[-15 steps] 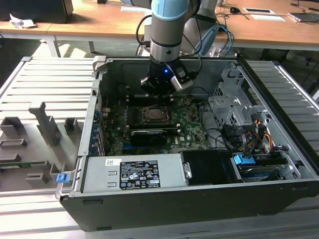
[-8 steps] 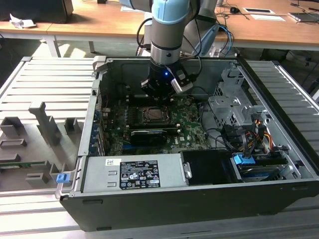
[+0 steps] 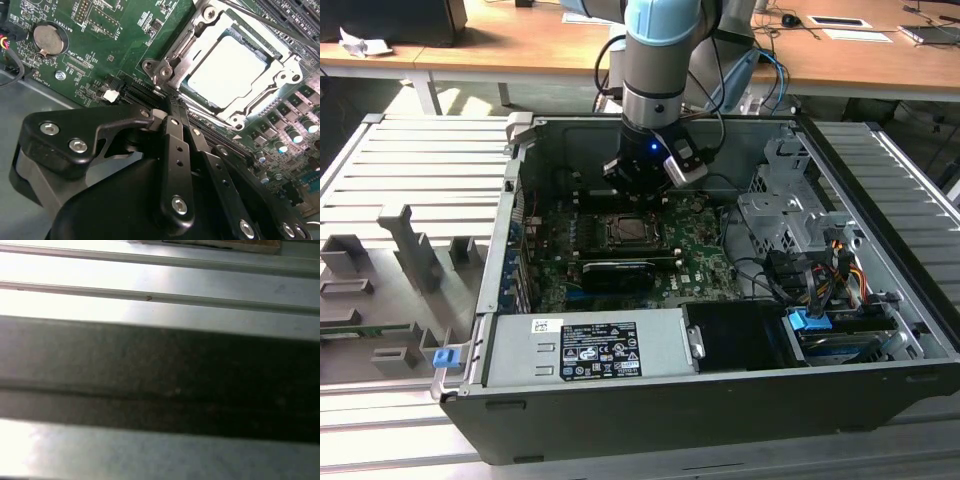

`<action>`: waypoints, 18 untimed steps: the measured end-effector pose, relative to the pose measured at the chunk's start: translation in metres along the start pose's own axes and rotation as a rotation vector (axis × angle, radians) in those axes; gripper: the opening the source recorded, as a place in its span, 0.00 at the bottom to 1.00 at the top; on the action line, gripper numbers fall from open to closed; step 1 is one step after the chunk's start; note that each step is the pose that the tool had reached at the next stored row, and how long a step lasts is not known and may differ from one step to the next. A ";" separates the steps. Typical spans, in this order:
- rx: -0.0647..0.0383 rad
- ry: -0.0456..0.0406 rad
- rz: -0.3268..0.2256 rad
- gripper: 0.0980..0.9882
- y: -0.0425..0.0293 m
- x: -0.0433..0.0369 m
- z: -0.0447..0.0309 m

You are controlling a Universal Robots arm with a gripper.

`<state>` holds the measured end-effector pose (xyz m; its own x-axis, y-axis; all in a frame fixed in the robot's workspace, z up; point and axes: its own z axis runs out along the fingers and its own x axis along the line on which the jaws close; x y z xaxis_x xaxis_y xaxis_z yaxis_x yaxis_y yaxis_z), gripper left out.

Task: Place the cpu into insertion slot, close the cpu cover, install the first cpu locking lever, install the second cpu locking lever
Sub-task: 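Install the first cpu locking lever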

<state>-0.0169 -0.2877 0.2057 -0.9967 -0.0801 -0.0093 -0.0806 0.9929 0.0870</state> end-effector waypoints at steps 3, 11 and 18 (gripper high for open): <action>0.010 0.0009 0.000 0.01 -0.0001 0.0000 0.0003; 0.044 0.0038 0.000 0.01 0.0001 0.0000 0.0039; 0.019 0.0015 0.000 0.01 0.0006 -0.0005 -0.0007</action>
<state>-0.0165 -0.2872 0.2064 -0.9967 -0.0802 -0.0078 -0.0805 0.9944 0.0681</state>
